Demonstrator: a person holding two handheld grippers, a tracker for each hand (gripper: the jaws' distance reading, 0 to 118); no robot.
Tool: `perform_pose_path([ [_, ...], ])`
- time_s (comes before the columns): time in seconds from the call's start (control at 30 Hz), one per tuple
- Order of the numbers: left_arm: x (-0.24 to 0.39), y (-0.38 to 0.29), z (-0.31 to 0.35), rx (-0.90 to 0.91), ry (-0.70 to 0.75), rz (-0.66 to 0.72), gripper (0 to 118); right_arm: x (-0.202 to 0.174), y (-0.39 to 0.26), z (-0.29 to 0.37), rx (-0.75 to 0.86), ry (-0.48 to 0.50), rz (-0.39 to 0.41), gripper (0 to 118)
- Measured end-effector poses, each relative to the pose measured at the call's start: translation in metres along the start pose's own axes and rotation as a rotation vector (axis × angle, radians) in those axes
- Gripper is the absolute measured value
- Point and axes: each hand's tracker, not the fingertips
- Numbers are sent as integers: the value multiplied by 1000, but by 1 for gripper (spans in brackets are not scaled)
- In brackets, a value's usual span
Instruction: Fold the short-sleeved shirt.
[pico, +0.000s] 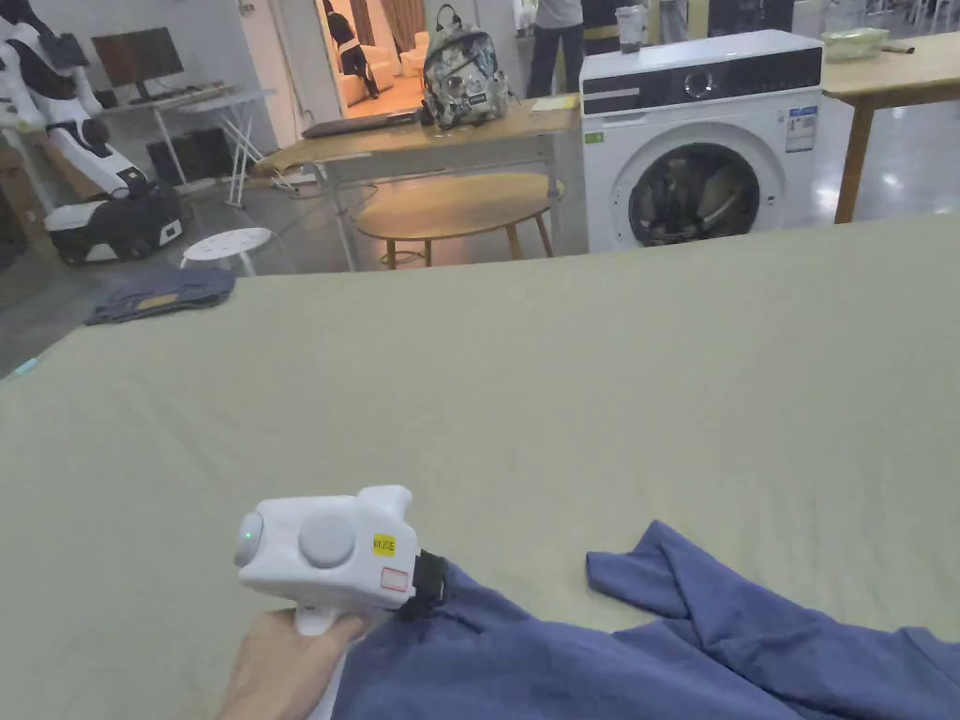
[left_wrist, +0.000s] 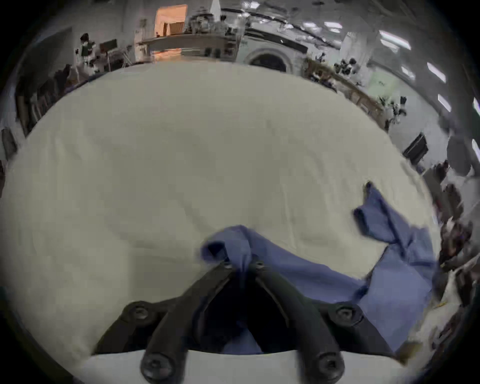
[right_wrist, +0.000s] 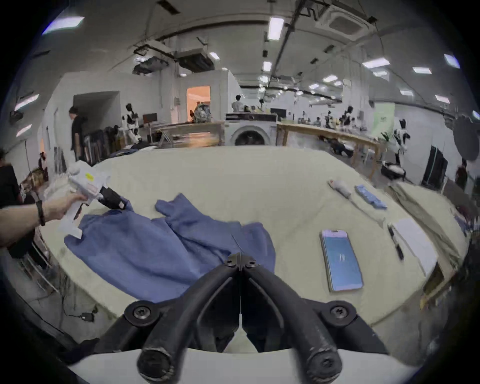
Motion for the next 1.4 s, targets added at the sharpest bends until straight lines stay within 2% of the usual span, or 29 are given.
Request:
perform_pose_path([
  [0.03,6,1,1,20,26,-56,0,5,-3,-1,-13,3,-39,0],
  [0.1,5,8,1,-9,37,-73,0,13,-7,-5,-36,3,-108,2],
  [0.13,6,11,2,-24,29,-64,0,15,-7,-8,-44,-2,-148,12],
  [0.17,5,15,3,-40,22,-60,0,18,-7,-12,-52,2,-190,38],
  [0.2,4,17,3,-56,16,-51,0,18,-5,-18,-85,15,-250,38],
  [0.27,-7,22,-6,-69,16,-48,0,22,-9,-35,-124,23,-367,56],
  [0.3,-6,22,-6,-73,18,-44,0,24,-13,-44,-133,54,-395,62],
  [0.37,-3,20,-5,-75,24,-55,0,24,-19,-61,-151,65,-453,61],
  [0.43,-2,20,-4,-77,31,-63,0,27,-25,-87,-219,38,-463,61],
  [0.47,-2,20,-4,-78,32,-62,0,27,-29,-98,-248,35,-461,48],
  [0.5,-3,19,-4,-78,32,-56,0,28,-33,-105,-255,49,-468,22],
  [0.53,-4,20,-3,-80,29,-42,0,29,-37,-108,-266,41,-483,8],
  [0.57,-5,20,-2,-82,25,-18,0,30,-38,-105,-249,57,-501,7],
  [0.67,-9,18,8,-44,-5,28,0,32,-28,-89,-215,78,-503,7],
  [0.73,-9,16,40,112,-3,32,0,32,-12,-78,-146,109,-452,7],
  [0.83,-15,19,111,315,-104,81,0,26,21,-67,-58,143,-375,6],
  [0.93,-11,23,192,529,-80,-30,0,17,61,-53,48,165,-281,6],
  [1.0,-15,19,247,648,-50,-46,0,14,87,-40,135,175,-236,6],
  [1.1,-21,13,307,797,-78,-22,0,17,121,-25,230,173,-203,6],
  [1.23,-29,11,351,895,-87,-1,0,18,161,-16,283,204,-196,6],
  [1.4,-29,30,366,932,-41,2,0,12,225,-15,338,233,-152,6],
])
